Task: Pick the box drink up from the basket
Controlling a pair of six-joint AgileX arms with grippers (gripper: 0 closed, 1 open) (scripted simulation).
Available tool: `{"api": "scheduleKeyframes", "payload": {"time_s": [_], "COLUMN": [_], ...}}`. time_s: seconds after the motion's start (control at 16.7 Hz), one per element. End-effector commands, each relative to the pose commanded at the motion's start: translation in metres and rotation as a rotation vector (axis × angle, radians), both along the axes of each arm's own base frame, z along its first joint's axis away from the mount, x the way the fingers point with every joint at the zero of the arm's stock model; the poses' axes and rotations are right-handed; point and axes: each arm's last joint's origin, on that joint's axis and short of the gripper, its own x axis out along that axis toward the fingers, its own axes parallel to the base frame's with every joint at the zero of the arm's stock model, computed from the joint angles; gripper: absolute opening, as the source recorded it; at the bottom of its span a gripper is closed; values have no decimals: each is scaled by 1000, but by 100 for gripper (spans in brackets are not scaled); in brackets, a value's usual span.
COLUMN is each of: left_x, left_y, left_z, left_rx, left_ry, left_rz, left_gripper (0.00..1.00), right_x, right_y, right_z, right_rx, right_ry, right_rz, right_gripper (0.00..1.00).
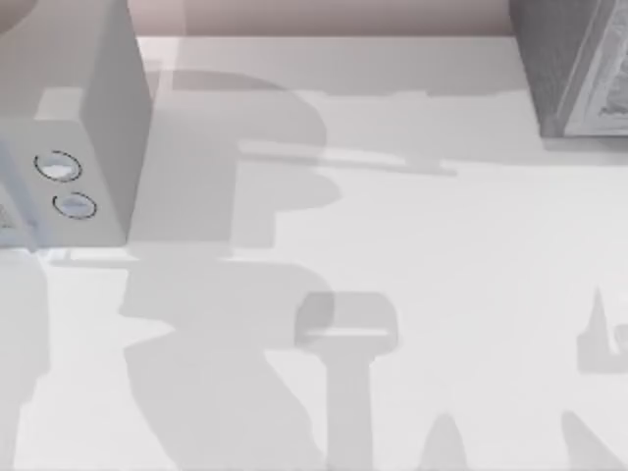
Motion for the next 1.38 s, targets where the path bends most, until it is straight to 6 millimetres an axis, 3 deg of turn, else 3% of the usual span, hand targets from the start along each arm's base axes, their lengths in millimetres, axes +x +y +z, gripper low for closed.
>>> {"api": "scheduleKeyframes", "payload": {"time_s": [0.42,0.9,1.08,1.2,1.38], "left_x": [0,0,-4,-6,-9], "left_y": [0,0,1,-4,-14], "left_z": [0,0,15,40,97], "left_rx": [0,0,10,14,30], "left_ry": [0,0,-29,-70,-172], "left_rz": [0,0,5,-2,-22], "left_gripper": [2,0,0,0,0], "right_x": [0,0,0,0,0], "right_y": [0,0,0,0,0], "right_z": [0,0,0,0,0], "right_rx": [0,0,0,0,0], "right_ry": [0,0,0,0,0], "right_rz": [0,0,0,0,0], "right_gripper": [100,100,100,100,100]}}
